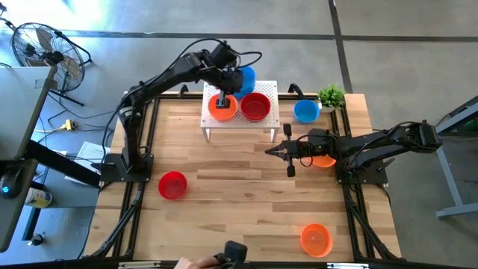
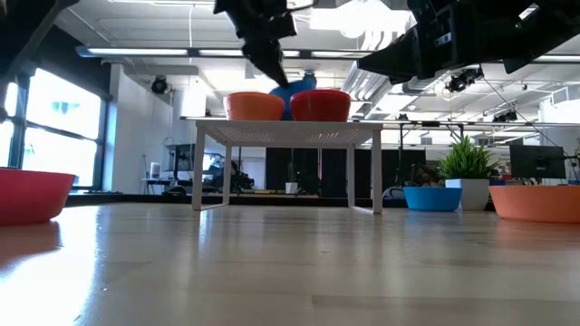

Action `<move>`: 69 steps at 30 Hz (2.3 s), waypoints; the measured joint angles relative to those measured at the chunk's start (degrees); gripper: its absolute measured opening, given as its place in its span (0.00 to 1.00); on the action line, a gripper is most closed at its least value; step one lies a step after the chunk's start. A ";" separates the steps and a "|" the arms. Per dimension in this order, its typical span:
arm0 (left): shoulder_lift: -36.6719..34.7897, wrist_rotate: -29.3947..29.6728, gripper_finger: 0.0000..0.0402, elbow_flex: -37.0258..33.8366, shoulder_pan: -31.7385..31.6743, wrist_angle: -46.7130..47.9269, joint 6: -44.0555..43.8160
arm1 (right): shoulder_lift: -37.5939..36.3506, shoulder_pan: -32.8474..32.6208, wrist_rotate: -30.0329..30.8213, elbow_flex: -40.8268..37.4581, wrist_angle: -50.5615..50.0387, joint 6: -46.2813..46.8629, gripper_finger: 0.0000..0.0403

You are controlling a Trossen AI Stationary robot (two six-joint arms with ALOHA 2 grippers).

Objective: Pick & Place Mini bowls
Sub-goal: Stack the blue bowl on the blue bowl on the shelf

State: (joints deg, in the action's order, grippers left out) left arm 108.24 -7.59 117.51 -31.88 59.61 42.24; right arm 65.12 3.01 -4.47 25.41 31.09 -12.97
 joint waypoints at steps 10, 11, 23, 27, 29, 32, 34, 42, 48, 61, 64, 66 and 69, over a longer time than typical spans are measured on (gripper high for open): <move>0.73 2.64 0.04 -0.02 -0.02 0.55 -1.68 | 0.00 0.01 0.00 0.00 0.00 0.00 0.00; 0.73 2.64 0.05 -0.02 -0.02 0.55 -1.96 | 0.00 0.01 0.00 0.00 0.00 0.00 0.00; 0.73 4.46 0.24 -0.02 0.00 0.53 -2.16 | 0.00 0.00 0.00 0.00 0.00 0.00 0.00; 0.73 4.75 0.26 -0.02 0.00 0.93 -3.34 | 0.00 0.02 -0.01 0.00 0.00 0.00 0.00; 0.73 5.33 0.23 -0.03 0.00 1.64 -3.18 | 0.00 0.01 -0.02 0.00 0.00 0.00 0.00; 0.73 6.20 0.13 -0.02 0.02 1.60 -1.93 | 0.00 0.01 -0.02 -0.02 0.00 0.00 0.00; 0.73 6.20 0.04 -0.02 0.04 1.19 -1.46 | 0.00 0.00 -0.02 -0.02 0.00 0.00 0.00; 0.75 6.89 0.01 -0.04 0.04 1.36 -1.49 | 0.00 0.02 0.00 -0.02 -0.22 -0.11 0.00; 0.75 6.40 0.08 -0.04 0.09 -0.20 -2.42 | 0.00 0.02 -0.02 -0.02 -0.24 -0.11 0.00; 0.75 6.41 0.23 -0.04 0.50 0.98 -3.93 | 0.00 0.01 -0.02 -0.02 -0.39 -0.02 0.00; 0.75 6.27 0.15 -0.04 0.48 1.40 -3.78 | 0.00 0.00 -0.02 -0.02 -0.39 -0.05 0.00; 0.75 6.23 0.06 -0.04 0.48 1.20 -3.38 | 0.00 0.02 -0.02 -0.02 -0.39 -0.07 0.00; 0.75 6.25 0.02 -0.04 0.49 0.92 -3.22 | 0.00 0.02 -0.01 -0.02 -0.42 -0.07 0.00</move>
State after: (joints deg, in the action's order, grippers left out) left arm 108.99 -1.34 117.47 -31.39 60.53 39.02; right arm 65.12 3.03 -4.48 25.39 30.68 -13.04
